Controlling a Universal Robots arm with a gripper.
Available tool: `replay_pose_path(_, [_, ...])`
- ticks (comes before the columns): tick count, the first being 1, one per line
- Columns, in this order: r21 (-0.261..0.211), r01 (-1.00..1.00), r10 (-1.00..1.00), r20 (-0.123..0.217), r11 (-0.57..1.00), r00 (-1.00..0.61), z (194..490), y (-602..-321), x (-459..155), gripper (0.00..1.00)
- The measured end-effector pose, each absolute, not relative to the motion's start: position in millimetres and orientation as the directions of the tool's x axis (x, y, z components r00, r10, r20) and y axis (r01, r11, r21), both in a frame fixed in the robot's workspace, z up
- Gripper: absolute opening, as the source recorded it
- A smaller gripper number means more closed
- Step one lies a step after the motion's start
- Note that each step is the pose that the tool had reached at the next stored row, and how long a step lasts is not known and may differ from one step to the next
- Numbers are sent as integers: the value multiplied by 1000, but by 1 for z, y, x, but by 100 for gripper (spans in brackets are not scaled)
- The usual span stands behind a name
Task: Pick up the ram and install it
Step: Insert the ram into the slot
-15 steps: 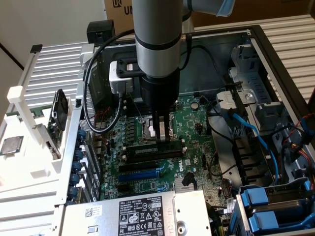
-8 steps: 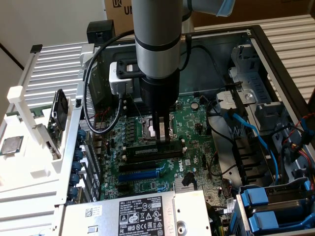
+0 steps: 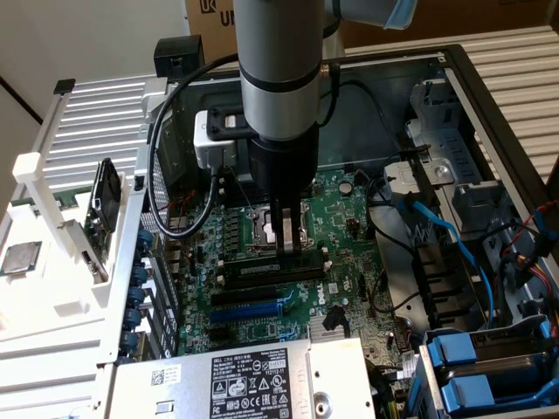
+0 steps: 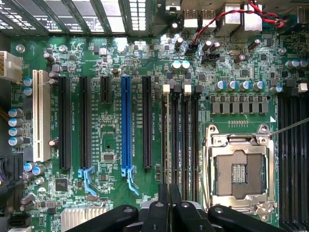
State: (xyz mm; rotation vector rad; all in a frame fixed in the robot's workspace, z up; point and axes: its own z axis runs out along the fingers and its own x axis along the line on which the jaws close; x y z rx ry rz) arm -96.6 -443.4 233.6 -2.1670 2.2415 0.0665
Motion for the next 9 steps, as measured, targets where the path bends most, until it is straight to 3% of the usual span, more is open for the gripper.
replay_pose_path(9, [15,-999,-998,-46,38,-38,233,-443,-97,12])
